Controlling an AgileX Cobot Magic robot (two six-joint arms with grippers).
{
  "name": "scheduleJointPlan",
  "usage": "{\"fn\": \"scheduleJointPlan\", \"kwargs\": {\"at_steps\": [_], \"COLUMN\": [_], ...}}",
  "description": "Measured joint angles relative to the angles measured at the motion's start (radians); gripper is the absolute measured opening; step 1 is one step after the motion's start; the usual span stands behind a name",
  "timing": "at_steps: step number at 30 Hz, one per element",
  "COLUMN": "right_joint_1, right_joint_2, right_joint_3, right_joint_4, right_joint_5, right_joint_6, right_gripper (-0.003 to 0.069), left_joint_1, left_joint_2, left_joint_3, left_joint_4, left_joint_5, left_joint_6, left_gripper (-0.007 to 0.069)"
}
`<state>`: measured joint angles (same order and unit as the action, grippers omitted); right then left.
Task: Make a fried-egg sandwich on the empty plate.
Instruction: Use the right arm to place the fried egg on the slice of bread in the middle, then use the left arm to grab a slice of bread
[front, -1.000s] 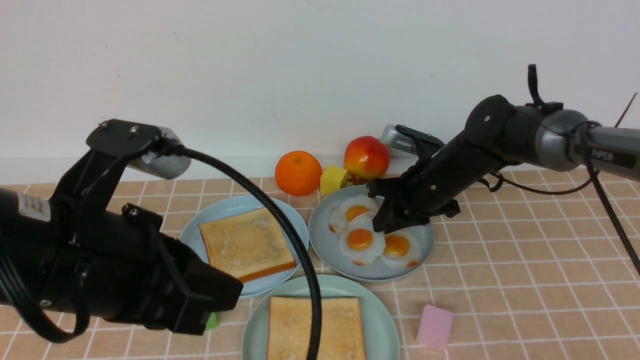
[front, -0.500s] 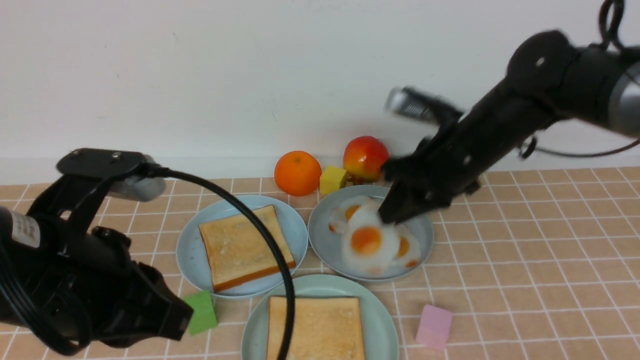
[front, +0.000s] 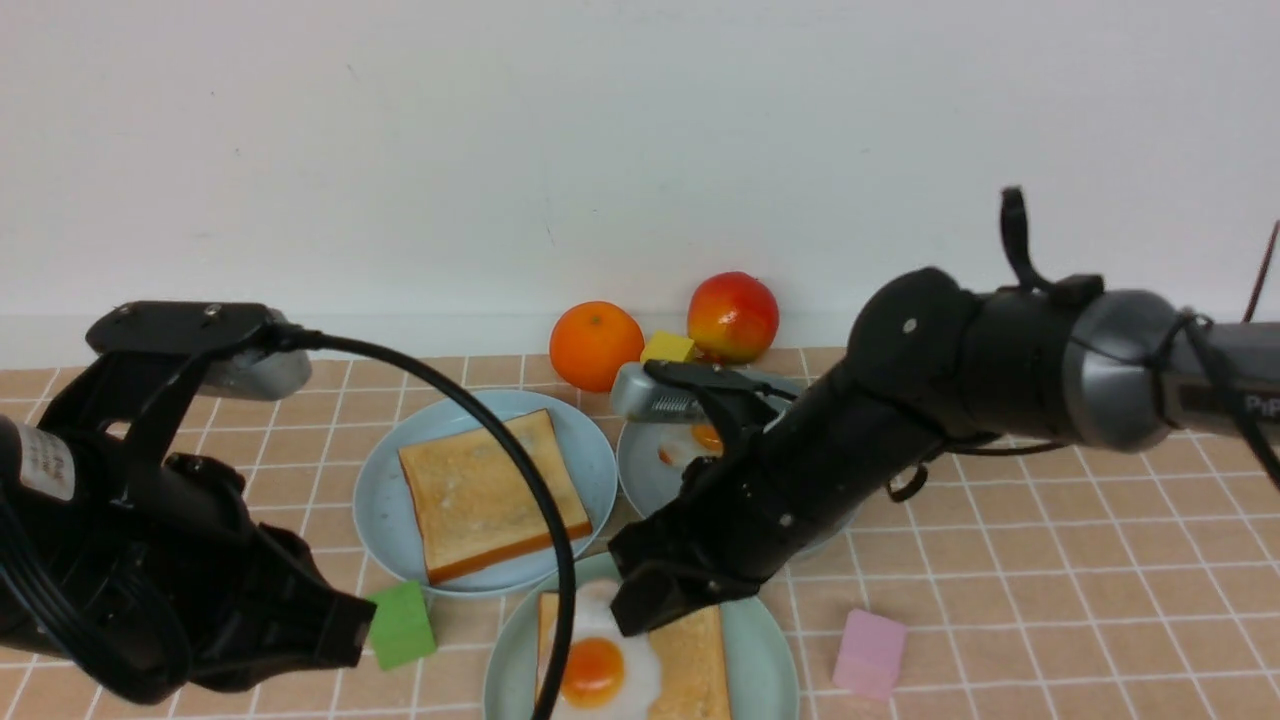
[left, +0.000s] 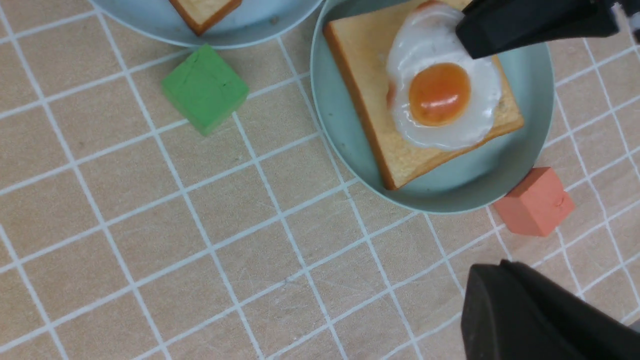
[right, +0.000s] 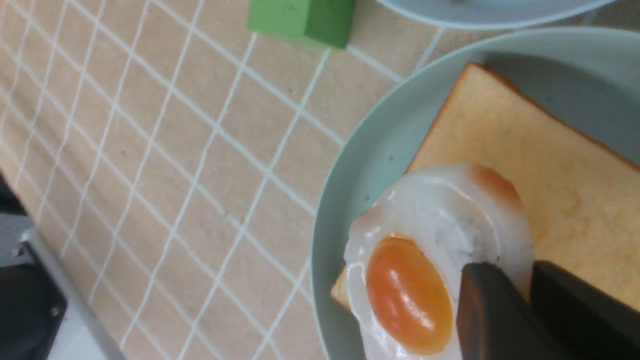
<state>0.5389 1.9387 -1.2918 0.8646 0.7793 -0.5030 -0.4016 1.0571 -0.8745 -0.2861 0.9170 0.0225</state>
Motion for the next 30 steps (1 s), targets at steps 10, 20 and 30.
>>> {"fn": "scheduleJointPlan", "kwargs": {"at_steps": [10,20,30], "right_joint_1": [-0.027,-0.105,-0.106], "right_joint_2": [-0.053,-0.403,-0.705], "right_joint_3": [0.002,0.003,0.088], "right_joint_4": [-0.092,-0.337,-0.463], "right_joint_5": [0.009,0.191,0.316], "right_joint_6": [0.031,0.169,0.297], "right_gripper": [0.0457,0.0578,0.0560], "left_joint_1": [0.000,0.000,0.010], "left_joint_2": [0.001,0.212,0.543], "left_joint_3": [0.007,-0.003,-0.216], "left_joint_4": [0.030,0.217,0.336], "left_joint_5": [-0.049,-0.357,-0.358], "left_joint_6": [-0.023,-0.447,-0.597], "left_gripper": [0.0004,0.0088,0.0374]}}
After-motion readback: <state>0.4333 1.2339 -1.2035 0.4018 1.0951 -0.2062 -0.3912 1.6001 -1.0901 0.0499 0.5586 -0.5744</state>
